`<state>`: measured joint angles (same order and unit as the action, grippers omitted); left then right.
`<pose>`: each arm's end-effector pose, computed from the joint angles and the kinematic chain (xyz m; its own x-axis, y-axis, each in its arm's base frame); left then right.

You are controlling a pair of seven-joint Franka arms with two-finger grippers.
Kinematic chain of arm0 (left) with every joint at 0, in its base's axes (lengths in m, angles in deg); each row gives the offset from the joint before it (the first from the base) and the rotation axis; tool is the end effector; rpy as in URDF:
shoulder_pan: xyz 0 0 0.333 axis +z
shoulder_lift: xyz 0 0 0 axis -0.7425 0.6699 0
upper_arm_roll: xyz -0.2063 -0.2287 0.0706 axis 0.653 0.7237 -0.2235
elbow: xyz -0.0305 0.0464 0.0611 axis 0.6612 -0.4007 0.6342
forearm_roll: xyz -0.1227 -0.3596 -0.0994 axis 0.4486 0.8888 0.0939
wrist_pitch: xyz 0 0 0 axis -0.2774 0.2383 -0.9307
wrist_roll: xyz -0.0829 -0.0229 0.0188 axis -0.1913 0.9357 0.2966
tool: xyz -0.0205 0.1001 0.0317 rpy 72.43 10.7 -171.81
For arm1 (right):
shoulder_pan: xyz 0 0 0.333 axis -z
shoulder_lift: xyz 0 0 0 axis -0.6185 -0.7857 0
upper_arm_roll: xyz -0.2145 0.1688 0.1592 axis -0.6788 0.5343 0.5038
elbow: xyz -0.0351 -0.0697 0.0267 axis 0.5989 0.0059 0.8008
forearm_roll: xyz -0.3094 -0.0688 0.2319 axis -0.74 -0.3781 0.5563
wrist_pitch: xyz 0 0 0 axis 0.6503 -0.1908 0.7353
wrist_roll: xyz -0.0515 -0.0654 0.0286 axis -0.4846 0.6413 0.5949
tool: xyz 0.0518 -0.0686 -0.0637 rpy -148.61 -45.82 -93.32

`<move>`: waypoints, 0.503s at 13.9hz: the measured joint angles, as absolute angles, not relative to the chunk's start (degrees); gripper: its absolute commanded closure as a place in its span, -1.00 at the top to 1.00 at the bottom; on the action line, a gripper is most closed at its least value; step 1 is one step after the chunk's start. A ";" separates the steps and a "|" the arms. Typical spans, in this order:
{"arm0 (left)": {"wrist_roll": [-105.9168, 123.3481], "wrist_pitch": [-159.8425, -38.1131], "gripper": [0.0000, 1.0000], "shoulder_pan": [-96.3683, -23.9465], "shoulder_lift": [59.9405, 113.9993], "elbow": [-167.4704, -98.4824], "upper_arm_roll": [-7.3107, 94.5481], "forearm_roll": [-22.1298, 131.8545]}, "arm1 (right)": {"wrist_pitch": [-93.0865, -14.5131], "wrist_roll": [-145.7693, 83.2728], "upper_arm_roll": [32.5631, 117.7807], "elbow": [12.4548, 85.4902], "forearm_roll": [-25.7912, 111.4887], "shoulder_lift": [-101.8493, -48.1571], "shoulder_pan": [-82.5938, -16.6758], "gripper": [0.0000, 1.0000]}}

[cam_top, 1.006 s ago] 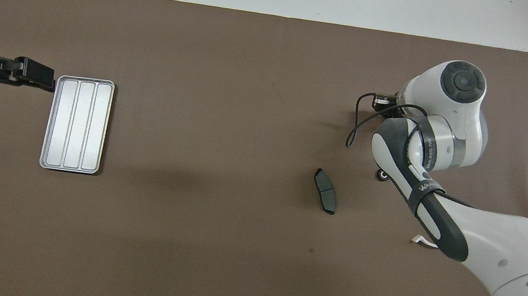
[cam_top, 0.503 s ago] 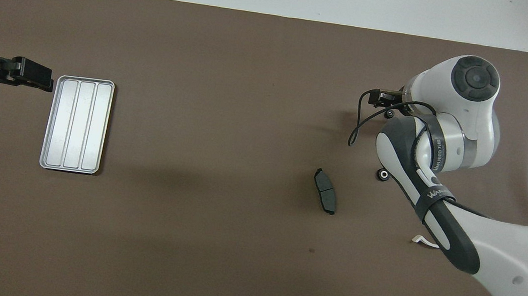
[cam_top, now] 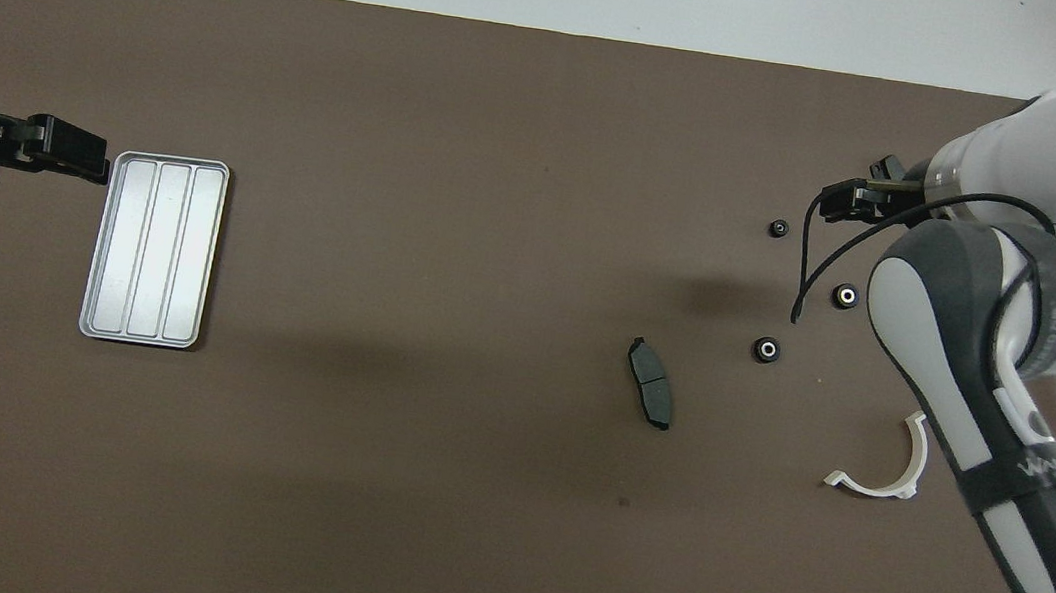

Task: Place bearing gear from tray to pile

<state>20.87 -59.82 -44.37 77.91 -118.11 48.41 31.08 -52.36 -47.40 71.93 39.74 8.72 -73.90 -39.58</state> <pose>0.5705 -0.0440 0.5949 0.9976 -0.0124 0.0679 -0.0145 -0.9994 0.0311 0.6465 0.0527 0.4820 0.9907 -0.0258 0.1336 -0.0291 -0.9993 0.0231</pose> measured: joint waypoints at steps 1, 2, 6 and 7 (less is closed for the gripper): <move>20.88 -59.82 1.00 -44.38 77.91 -118.12 48.44 31.08 | -49.93 -47.36 72.06 39.08 8.74 -72.02 -39.59 1.00; 20.89 -59.82 1.00 -44.38 77.91 -118.13 48.45 31.08 | -46.95 -47.36 72.23 37.76 8.74 -70.44 -39.60 1.00; 20.90 -59.82 1.00 -44.40 77.91 -118.13 48.49 31.08 | -39.03 -47.28 72.53 31.78 8.75 -67.43 -39.61 1.00; 20.90 -59.82 1.00 -44.41 77.91 -118.13 48.50 31.08 | -38.13 -47.27 72.53 31.33 8.75 -66.94 -39.61 1.00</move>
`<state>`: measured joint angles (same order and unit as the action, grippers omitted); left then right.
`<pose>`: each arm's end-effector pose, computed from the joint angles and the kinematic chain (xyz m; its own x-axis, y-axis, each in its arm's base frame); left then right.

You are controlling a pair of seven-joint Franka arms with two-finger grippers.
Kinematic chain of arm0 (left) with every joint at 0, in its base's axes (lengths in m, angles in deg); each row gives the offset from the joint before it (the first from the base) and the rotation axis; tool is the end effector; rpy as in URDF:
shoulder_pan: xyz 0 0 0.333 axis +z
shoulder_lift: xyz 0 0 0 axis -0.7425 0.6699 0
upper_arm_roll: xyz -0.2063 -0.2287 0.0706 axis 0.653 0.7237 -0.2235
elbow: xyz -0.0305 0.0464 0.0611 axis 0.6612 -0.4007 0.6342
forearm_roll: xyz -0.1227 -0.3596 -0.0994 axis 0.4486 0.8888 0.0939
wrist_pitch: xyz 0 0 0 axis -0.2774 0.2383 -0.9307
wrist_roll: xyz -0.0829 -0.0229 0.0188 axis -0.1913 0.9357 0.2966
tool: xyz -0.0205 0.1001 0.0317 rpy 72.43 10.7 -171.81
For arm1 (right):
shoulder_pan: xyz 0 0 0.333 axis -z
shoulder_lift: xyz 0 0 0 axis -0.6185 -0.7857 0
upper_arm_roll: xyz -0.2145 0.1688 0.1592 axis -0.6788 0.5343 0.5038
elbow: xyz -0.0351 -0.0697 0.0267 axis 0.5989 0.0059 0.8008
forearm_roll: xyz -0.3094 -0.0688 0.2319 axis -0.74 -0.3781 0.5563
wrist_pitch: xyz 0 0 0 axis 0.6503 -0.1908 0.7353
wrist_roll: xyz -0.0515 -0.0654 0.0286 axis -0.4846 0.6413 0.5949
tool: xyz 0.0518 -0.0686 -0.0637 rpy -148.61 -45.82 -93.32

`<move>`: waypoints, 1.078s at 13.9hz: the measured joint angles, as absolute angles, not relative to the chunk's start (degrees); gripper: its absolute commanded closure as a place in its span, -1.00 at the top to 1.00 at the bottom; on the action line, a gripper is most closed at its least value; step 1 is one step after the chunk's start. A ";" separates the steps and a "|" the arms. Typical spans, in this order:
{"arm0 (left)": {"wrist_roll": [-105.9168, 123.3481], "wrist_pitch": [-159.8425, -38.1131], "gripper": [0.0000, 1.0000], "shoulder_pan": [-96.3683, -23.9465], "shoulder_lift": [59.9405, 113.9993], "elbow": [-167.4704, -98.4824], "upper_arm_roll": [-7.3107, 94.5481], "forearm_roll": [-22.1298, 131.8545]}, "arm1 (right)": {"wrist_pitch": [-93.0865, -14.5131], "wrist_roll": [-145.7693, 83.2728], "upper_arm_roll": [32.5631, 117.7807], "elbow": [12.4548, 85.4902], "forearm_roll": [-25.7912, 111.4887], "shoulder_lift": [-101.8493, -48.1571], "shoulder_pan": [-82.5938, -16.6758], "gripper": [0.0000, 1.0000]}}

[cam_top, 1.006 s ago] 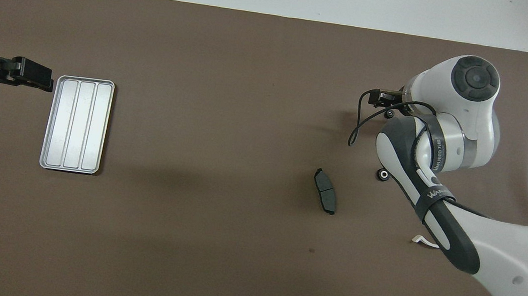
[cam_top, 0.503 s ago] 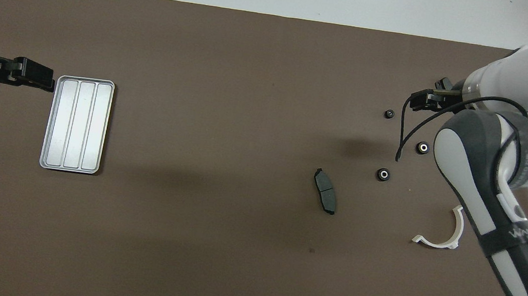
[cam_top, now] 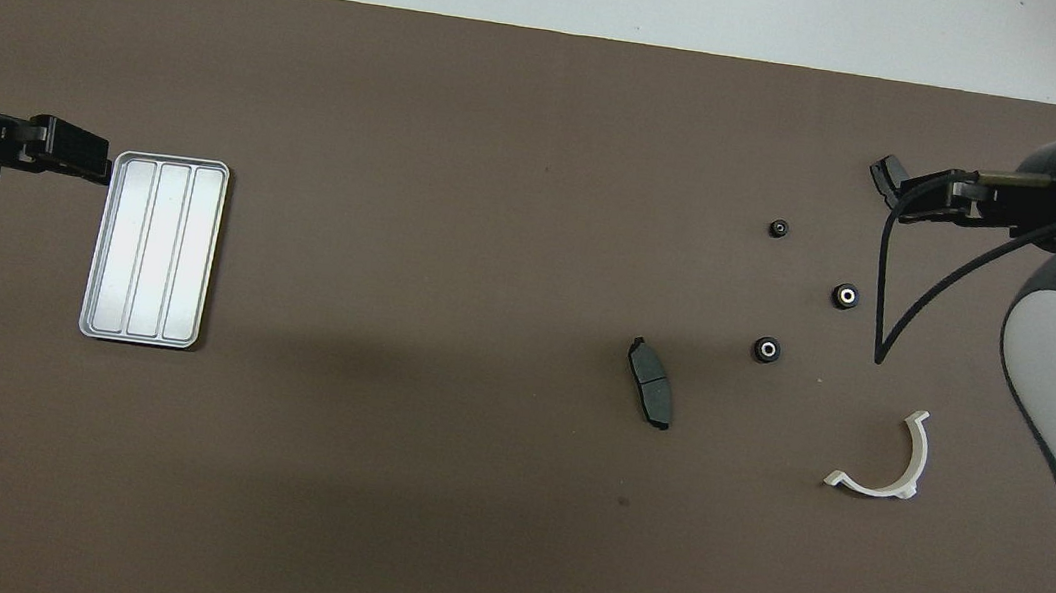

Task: Place bearing gear from tray to pile

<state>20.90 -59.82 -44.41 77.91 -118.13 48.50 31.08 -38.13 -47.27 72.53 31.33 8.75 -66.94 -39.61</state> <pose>0.5704 -0.0453 0.5947 0.9976 -0.0152 0.0675 -0.0173 -0.9994 0.0310 0.6095 0.0550 0.6059 0.9877 -0.0253 0.1543 -0.0303 -0.9991 0.0301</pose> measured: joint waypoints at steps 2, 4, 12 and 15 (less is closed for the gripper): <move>20.91 -59.82 1.00 -44.41 77.91 -118.13 48.50 31.08 | -35.56 -47.27 72.52 31.10 8.75 -65.93 -39.59 1.00; 20.92 -59.82 1.00 -44.41 77.91 -118.13 48.50 31.08 | -31.37 -47.27 72.51 31.15 8.75 -64.75 -39.57 1.00; 20.94 -59.82 1.00 -44.41 77.91 -118.13 48.53 31.09 | -24.09 -47.27 72.10 36.17 9.81 -58.60 -39.29 1.00; 20.94 -59.82 1.00 -44.41 77.91 -118.13 48.53 31.09 | -23.71 -47.27 72.07 38.33 10.91 -56.83 -39.29 1.00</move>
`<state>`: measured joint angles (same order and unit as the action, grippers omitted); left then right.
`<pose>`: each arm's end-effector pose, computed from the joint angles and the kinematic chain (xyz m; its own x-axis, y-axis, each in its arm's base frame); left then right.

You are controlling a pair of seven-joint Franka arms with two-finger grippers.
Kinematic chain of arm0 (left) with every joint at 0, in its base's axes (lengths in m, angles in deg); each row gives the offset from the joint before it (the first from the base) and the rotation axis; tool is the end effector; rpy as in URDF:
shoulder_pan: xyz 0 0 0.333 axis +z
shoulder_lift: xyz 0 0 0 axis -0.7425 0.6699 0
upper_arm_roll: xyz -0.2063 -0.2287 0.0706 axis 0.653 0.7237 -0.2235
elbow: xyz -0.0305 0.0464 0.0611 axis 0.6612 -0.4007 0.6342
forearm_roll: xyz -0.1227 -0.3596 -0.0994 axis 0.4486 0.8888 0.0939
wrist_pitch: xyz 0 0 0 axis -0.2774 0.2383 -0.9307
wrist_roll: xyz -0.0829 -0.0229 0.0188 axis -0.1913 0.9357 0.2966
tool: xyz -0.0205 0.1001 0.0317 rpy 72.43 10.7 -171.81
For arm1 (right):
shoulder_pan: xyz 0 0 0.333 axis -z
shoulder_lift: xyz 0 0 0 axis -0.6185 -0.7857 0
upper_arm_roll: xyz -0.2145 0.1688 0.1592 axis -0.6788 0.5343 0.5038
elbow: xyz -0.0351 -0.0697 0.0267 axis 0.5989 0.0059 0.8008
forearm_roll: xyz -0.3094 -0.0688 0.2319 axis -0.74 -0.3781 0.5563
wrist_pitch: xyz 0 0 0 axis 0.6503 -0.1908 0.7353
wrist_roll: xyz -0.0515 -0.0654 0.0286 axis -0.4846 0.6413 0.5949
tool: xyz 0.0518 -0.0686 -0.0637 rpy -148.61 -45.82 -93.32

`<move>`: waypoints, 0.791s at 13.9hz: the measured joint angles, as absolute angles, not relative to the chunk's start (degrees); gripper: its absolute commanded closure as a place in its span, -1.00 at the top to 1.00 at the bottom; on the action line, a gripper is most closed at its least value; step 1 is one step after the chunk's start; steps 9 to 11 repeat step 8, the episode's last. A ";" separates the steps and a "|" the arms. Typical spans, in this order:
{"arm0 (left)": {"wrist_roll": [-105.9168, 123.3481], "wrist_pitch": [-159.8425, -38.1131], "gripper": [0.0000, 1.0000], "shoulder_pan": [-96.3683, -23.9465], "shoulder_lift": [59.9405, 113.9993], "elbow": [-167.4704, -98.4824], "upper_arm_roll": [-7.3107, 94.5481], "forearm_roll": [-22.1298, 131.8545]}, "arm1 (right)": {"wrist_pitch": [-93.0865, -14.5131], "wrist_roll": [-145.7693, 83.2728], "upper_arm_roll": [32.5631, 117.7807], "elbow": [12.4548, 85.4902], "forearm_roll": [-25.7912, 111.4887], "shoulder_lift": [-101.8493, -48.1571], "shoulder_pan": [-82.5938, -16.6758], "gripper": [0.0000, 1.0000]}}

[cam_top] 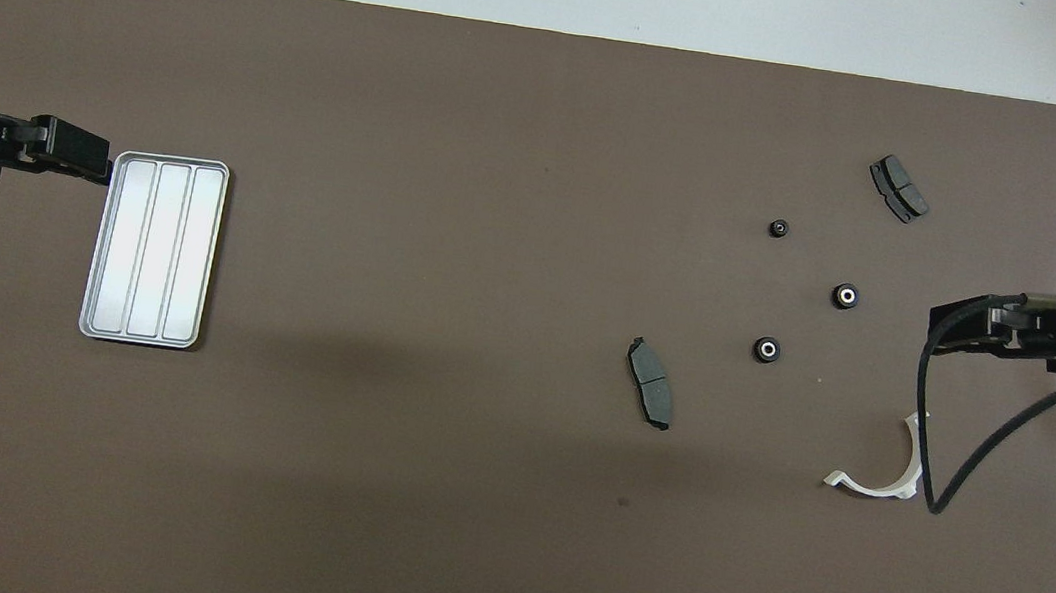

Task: Place bearing gear from tray to pile

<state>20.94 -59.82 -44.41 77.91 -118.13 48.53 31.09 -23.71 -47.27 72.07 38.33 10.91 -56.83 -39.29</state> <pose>0.5703 -0.0456 0.5947 0.9976 -0.0164 0.0675 -0.0185 -0.9993 0.0312 0.5309 0.0464 0.6247 0.9978 -0.0495 -0.0442 -0.0480 -0.9983 0.0336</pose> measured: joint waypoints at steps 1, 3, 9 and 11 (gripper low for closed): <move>20.94 -59.82 1.00 -44.41 77.91 -118.13 48.54 31.09 | -23.70 -47.27 72.06 38.63 11.06 -56.44 -39.26 1.00; 20.94 -59.82 1.00 -44.42 77.91 -118.13 48.54 31.09 | -23.70 -47.27 72.01 38.73 11.09 -56.25 -38.94 1.00; 20.94 -59.82 1.00 -44.42 77.91 -118.13 48.55 31.09 | -23.71 -47.27 72.00 38.78 11.12 -56.25 -38.56 1.00; 20.94 -59.82 1.00 -44.42 77.91 -118.13 48.55 31.09 | -23.71 -47.27 72.00 38.78 11.12 -56.25 -38.56 1.00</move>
